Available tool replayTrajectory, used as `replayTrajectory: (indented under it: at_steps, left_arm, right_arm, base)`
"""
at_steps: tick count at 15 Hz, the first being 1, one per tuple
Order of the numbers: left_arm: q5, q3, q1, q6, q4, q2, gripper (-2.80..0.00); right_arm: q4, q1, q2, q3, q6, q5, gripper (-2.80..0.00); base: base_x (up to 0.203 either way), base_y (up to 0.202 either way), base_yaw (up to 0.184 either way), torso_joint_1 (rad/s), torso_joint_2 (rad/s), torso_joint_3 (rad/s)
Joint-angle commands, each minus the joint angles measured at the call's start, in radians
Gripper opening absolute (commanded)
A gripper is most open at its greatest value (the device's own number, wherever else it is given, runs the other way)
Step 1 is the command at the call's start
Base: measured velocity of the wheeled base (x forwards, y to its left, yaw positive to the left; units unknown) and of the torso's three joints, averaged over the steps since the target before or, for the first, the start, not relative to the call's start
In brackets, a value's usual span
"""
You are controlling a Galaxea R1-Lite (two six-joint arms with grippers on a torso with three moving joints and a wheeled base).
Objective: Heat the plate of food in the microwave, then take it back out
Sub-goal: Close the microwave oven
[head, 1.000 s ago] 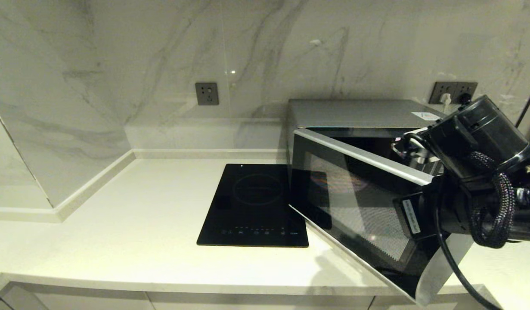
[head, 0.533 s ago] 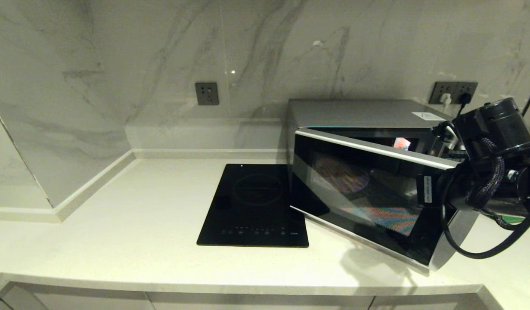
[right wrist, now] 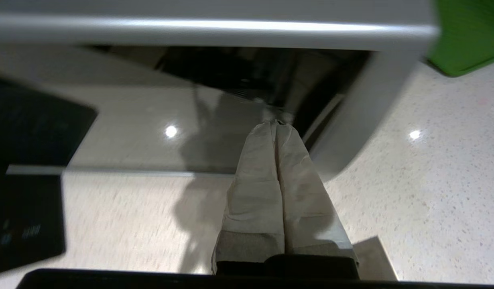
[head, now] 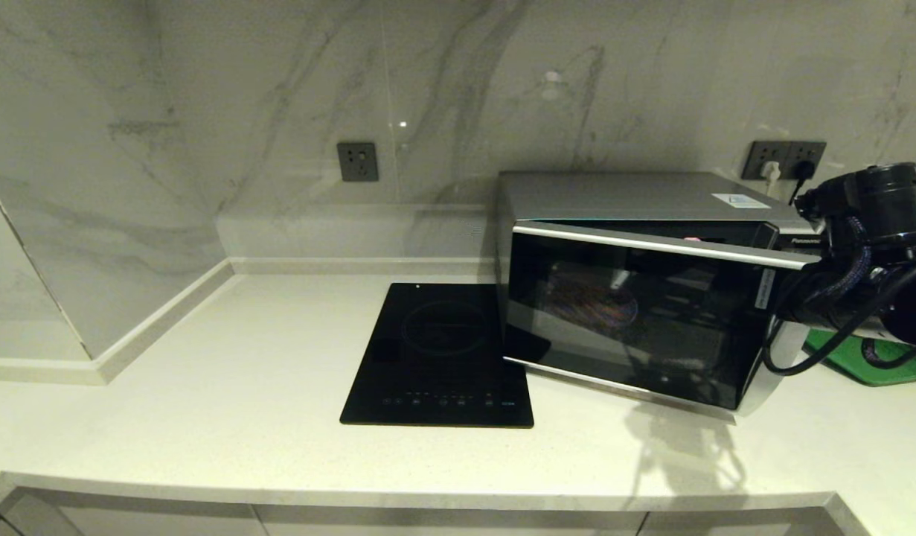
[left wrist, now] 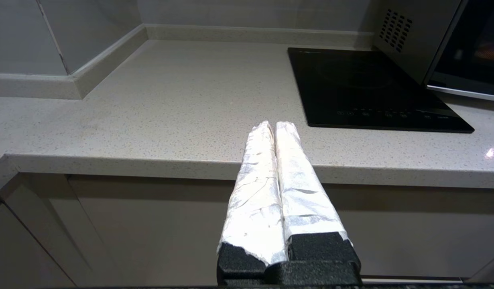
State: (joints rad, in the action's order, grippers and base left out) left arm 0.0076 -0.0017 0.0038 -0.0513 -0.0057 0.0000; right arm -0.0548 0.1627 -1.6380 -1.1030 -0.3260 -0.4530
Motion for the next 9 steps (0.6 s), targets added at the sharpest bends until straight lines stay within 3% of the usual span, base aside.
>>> replayTrajectory:
  at_steps: [1,6,9]
  left_arm:
    - [0.0,0.0,0.001,-0.001,0.0,-0.002,-2.8]
    - [0.0,0.0,0.001,-0.001,0.0,-0.002,-2.8]
    - [0.0,0.0,0.001,-0.001,0.0,0.0,-2.8]
  right_arm:
    - [0.064,-0.056,-0.06,-0.009,-0.003,0.028,-2.8]
    - [0.131,-0.091,-0.112,-0.039,-0.003,0.08,-2.8]
    - [0.278,-0.092,-0.178,-0.067,0.0,0.079,-2.8]
  base:
    - [0.0,0.0,0.0,0.0,0.0,0.0]
    - [0.0,0.0,0.0,0.0,0.0,0.0]
    - [0.0,0.0,0.0,0.0,0.0,0.0]
